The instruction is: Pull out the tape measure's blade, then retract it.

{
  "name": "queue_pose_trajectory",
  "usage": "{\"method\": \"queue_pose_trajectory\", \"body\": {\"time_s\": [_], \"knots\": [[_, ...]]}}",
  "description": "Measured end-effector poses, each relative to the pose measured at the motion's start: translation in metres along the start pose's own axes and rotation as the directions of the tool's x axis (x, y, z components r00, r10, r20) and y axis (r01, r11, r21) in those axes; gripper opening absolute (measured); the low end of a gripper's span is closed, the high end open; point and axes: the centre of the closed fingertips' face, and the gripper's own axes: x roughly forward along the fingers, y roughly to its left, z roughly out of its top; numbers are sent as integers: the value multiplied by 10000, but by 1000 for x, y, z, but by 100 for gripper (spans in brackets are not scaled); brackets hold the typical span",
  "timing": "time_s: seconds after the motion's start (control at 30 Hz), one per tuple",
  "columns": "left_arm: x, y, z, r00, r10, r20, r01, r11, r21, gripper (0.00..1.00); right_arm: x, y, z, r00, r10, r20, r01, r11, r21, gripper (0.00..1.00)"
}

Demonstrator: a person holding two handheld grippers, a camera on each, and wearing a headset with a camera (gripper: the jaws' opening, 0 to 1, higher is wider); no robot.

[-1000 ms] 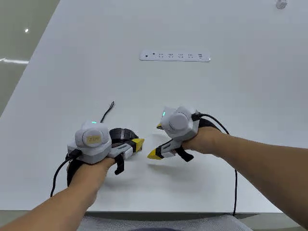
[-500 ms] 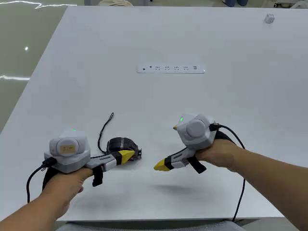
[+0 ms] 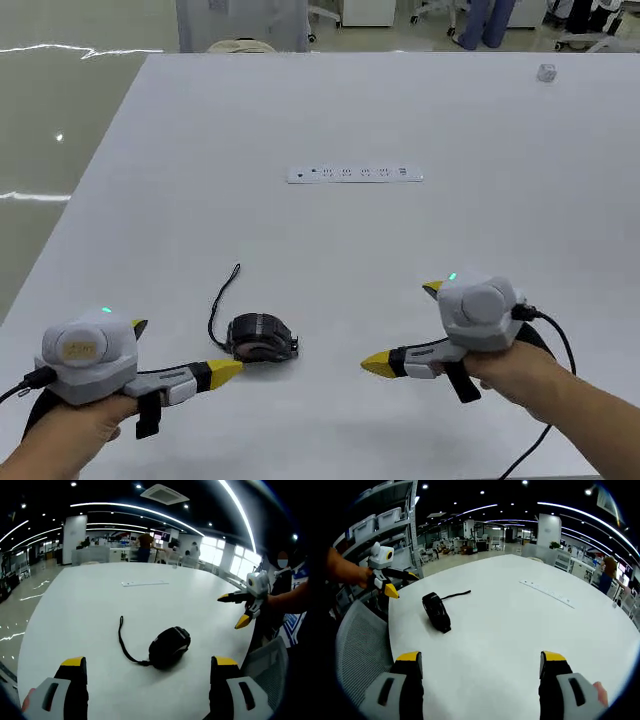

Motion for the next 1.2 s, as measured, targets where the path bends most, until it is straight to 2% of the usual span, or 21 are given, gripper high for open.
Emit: {"method": "queue_pose_trajectory", "body": {"time_s": [0.07,0.13,0.27,0.33,0.37,0.5,0.63,0.77,0.93,1.1,1.2], "knots": [[-6,6,-1,9999,71,92,-70,9999,-106,100,-9,-1,-9,10000,-68,-8,69,9992,382,100],[-13,13,0,9993,244,278,-240,9996,-167,100,-19,-3,-18,9997,-246,0,246,9990,366,100],[-24,22,-6,9988,453,178,-446,9983,-379,100,-36,-5,-36,9993,-321,-206,335,9966,753,100],[-29,25,-8,9986,490,178,-481,9979,-441,100,-45,-11,-43,9983,-505,-305,531,9943,923,100],[-33,27,-9,9984,538,192,-529,9976,-438,100,-51,-18,-45,9961,-839,-258,861,9907,1056,100],[-41,35,-9,9971,691,307,-678,9968,-415,100,-69,-31,-50,9922,-1237,-124,1243,9842,1265,100],[-51,38,-6,9972,616,425,-598,9973,-433,100,-87,-32,-60,9903,-1371,-203,1386,9814,1332,100],[-58,38,-12,9984,460,337,-445,9980,-444,100,-102,-29,-70,9885,-1489,-270,1512,9768,1519,100],[-68,43,-14,9976,567,386,-547,9973,-498,100,-111,-24,-79,9859,-1610,-463,1665,9719,1664,100],[-73,44,-12,9968,595,541,-566,9969,-544,100,-113,-22,-78,9857,-1576,-587,1656,9704,1755,100],[-74,44,-13,9972,579,481,-554,9972,-506,100,-113,-20,-78,9856,-1563,-648,1652,9719,1680,100]]}}
